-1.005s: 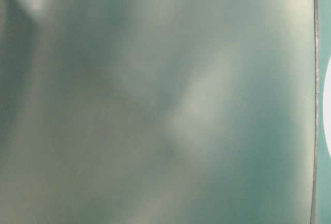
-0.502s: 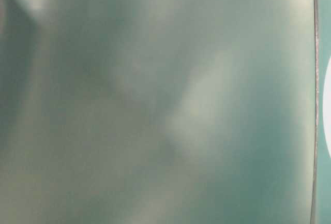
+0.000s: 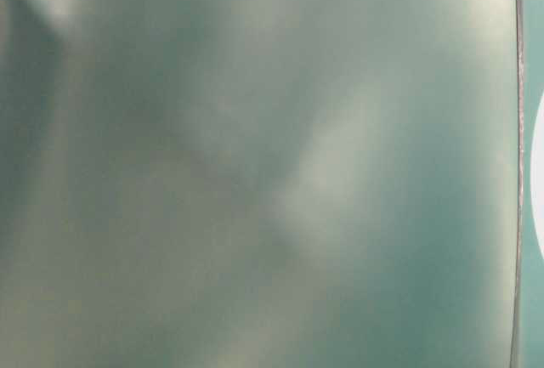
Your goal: Scoop the yellow hexagonal prism block from the bowl with a spoon using the right arm.
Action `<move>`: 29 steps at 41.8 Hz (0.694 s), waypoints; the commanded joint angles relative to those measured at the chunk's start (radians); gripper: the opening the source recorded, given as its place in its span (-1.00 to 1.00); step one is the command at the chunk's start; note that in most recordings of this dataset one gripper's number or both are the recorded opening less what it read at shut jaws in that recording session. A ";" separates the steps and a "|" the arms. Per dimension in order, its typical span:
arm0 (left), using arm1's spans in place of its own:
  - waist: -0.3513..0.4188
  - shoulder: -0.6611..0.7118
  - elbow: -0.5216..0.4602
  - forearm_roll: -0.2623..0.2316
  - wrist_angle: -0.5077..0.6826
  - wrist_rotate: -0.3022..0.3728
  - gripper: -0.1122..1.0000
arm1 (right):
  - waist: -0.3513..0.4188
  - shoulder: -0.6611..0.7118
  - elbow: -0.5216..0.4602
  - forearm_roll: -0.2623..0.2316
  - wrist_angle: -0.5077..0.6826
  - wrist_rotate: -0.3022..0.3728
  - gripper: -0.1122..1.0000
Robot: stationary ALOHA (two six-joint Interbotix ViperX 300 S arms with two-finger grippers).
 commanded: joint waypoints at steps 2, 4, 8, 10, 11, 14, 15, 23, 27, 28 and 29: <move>0.002 0.006 -0.023 0.003 -0.012 -0.002 -0.78 | 0.009 0.018 -0.009 0.008 -0.015 -0.002 0.23; 0.002 0.006 -0.023 0.003 -0.015 -0.002 -0.78 | 0.009 0.026 -0.011 0.008 -0.014 -0.002 0.23; 0.002 0.006 -0.025 0.003 -0.017 -0.002 -0.78 | 0.009 0.028 -0.008 0.009 -0.017 -0.002 0.23; 0.002 0.006 -0.023 0.003 -0.017 -0.002 -0.78 | 0.009 0.028 -0.006 0.009 -0.020 -0.002 0.23; 0.002 0.006 -0.023 0.003 -0.017 -0.002 -0.78 | 0.011 0.028 -0.006 0.009 -0.023 -0.002 0.23; 0.002 0.006 -0.023 0.003 -0.015 -0.002 -0.78 | 0.009 0.028 -0.005 0.011 -0.032 -0.002 0.23; 0.002 0.006 -0.023 0.003 -0.017 -0.002 -0.78 | 0.009 0.028 -0.003 0.012 -0.037 -0.002 0.23; 0.002 0.006 -0.025 0.003 -0.017 -0.002 -0.78 | 0.011 0.026 0.000 0.020 -0.046 -0.002 0.23; 0.002 0.006 -0.025 0.003 -0.017 0.000 -0.78 | 0.009 0.026 -0.002 0.020 -0.046 -0.002 0.22; 0.002 0.006 -0.025 0.003 -0.017 -0.002 -0.78 | 0.009 0.026 -0.002 0.020 -0.048 -0.002 0.22; 0.002 0.006 -0.025 0.003 -0.017 -0.002 -0.78 | 0.009 0.026 -0.002 0.020 -0.046 -0.002 0.21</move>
